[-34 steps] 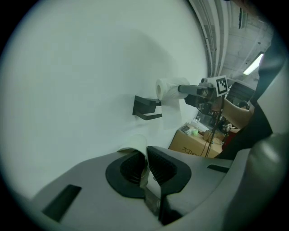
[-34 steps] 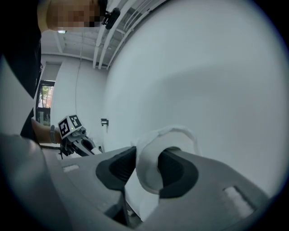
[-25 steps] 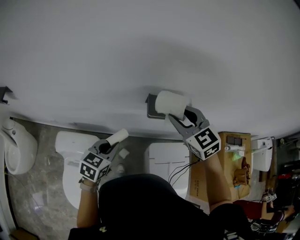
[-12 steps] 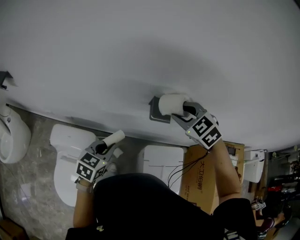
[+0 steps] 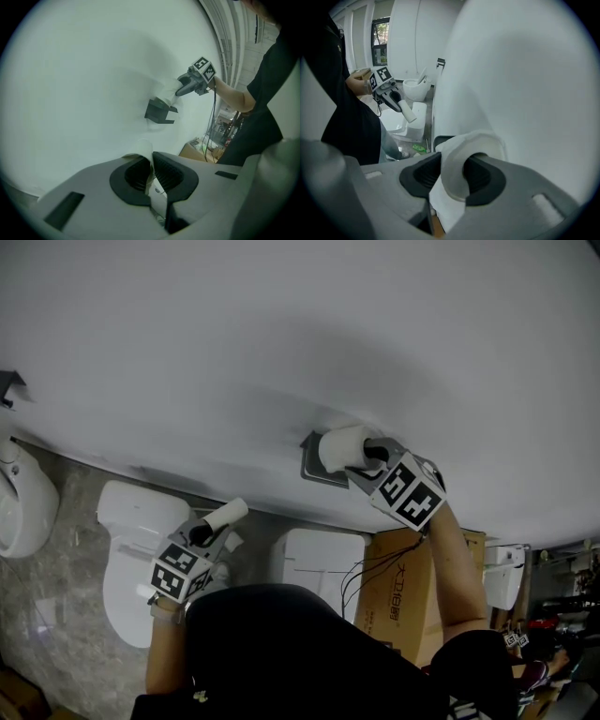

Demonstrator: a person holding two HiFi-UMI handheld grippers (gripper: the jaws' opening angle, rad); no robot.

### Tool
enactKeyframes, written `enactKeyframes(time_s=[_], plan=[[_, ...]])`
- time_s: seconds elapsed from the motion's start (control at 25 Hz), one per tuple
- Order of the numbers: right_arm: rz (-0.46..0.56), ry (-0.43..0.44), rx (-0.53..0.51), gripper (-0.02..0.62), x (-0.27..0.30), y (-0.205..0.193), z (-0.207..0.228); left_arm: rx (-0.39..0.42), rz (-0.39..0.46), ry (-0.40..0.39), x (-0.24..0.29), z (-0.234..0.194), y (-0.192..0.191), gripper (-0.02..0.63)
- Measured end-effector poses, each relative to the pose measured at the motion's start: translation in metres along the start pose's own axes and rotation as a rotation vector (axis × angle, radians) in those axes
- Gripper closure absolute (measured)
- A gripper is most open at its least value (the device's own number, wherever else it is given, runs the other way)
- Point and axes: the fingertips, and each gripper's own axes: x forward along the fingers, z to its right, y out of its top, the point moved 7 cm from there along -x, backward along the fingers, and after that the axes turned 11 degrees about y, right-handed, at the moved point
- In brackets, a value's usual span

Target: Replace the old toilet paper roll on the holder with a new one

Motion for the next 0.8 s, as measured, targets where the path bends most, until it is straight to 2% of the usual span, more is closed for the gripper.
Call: enactKeyframes(time_s=[0.44, 0.64, 0.8], plan=[[-0.163, 0.009, -0.13, 0.428, 0.011, 0.023, 0.0, -0.01, -0.004, 0.016, -0.001, -0.004, -0.01, 0.574], [-0.169, -0.01, -0.15, 0.396, 0.017, 0.028, 0.001, -0.015, 0.0, 0.024, -0.003, -0.005, -0.012, 0.574], [-0.162, -0.007, -0.164, 0.335, 0.022, 0.031, -0.002, -0.015, -0.003, 0.028, -0.008, -0.006, -0.014, 0.574]])
